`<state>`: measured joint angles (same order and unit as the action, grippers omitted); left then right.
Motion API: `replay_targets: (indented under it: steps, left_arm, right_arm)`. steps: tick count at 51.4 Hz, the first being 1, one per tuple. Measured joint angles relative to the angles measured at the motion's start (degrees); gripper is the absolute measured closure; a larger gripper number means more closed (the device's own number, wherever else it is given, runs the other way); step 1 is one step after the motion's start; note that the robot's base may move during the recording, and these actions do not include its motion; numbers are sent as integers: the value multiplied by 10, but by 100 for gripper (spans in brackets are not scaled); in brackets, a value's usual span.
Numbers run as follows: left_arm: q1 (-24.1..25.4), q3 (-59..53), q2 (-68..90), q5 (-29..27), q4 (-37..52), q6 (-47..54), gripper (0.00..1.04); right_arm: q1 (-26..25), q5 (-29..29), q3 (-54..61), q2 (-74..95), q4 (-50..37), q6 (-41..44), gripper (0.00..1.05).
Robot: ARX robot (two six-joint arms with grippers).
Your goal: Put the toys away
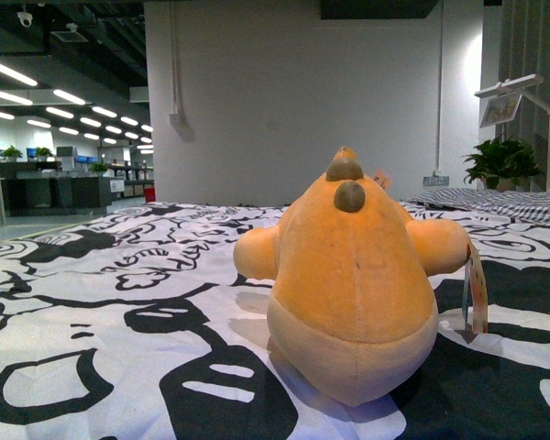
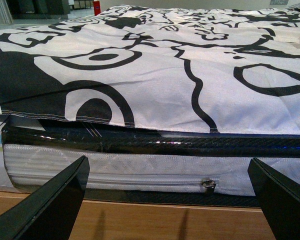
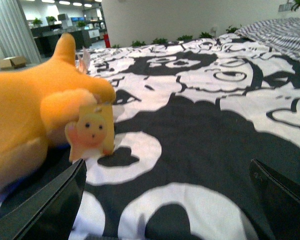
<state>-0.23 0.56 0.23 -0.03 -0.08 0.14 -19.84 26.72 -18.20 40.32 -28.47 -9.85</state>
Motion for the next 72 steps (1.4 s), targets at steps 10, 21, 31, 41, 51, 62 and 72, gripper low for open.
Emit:
replay_targets:
  steps: [10,21,31,41,51,62,72]
  left_arm:
    - [0,0,0,0,0,0,6]
    - [0,0,0,0,0,0,6]
    - [0,0,0,0,0,0,6]
    - [0,0,0,0,0,0,6]
    - [0,0,0,0,0,0,6]
    - [0,0,0,0,0,0,6]
    - [0,0,0,0,0,0,6]
  right_arm:
    - [101,-66,-131,76,14,4,6]
    - [255,-164,-239,166,31,53,6]
    - [352,-233,-311,256,39,88,6]
    - [419,-310,-384,345,74,127,6]
    - [439,-359,-404,378,130,141,6]
    - [445,-356,-401,384,156,143,6]
    - [442,-335,-383,374,166,139,6]
